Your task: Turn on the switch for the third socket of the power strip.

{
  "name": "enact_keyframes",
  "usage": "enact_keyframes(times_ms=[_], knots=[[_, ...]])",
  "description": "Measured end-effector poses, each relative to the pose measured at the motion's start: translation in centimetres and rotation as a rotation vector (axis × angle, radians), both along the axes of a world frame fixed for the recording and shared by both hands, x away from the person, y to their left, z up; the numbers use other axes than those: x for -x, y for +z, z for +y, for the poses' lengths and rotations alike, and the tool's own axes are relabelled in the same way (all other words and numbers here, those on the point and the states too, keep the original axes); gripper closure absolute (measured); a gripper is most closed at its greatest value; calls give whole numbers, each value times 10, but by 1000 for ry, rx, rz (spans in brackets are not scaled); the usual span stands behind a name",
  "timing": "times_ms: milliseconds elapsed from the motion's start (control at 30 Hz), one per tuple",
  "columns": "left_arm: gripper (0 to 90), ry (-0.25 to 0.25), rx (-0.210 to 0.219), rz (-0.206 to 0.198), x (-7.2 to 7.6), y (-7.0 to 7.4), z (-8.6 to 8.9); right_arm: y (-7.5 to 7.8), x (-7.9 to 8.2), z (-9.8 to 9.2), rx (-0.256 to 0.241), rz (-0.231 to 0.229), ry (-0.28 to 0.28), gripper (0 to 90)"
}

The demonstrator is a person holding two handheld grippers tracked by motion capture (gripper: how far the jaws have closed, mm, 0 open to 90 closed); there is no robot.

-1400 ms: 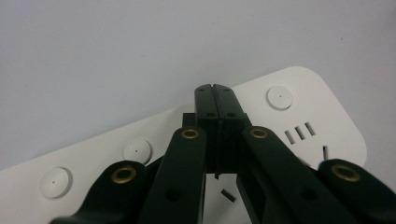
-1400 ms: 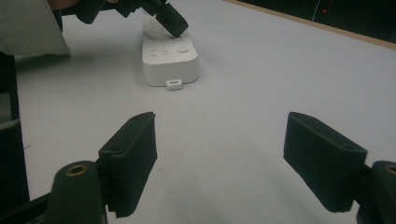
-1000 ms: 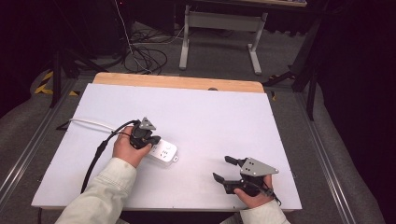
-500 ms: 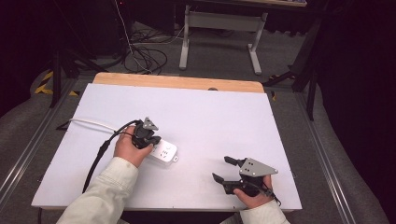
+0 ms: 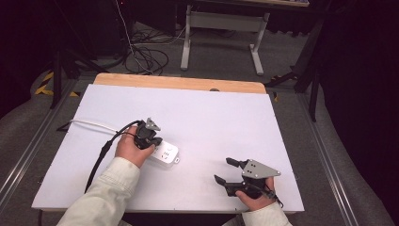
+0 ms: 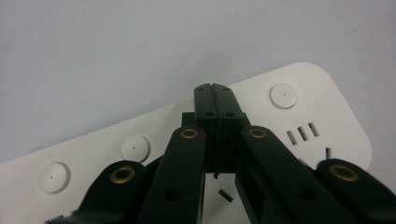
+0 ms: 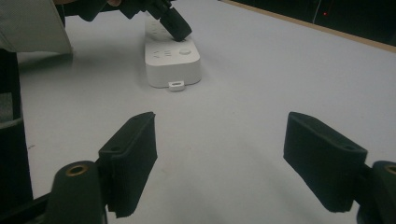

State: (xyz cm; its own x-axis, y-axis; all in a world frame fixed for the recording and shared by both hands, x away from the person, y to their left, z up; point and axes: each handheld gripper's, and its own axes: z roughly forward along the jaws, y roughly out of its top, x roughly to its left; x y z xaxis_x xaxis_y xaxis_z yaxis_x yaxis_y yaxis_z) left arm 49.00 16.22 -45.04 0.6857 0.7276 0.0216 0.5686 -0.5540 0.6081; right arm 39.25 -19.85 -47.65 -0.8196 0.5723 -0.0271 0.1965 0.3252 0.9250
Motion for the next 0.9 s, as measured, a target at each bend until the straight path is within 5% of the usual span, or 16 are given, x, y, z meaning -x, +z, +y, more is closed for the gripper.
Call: enact_keyframes(times_ms=[233,400,700,900], knots=[[900,10,12,11,-1,1,2,0,0,0,0,0,0,261],[900,41,58,22,-1,4,9,0,-1,0,-3,2,-5,260],[900,23,135,-17,8,19,12,0,0,0,-3,2,-7,259],[900,19,136,-44,13,26,14,-1,-1,0,-1,4,-6,259]])
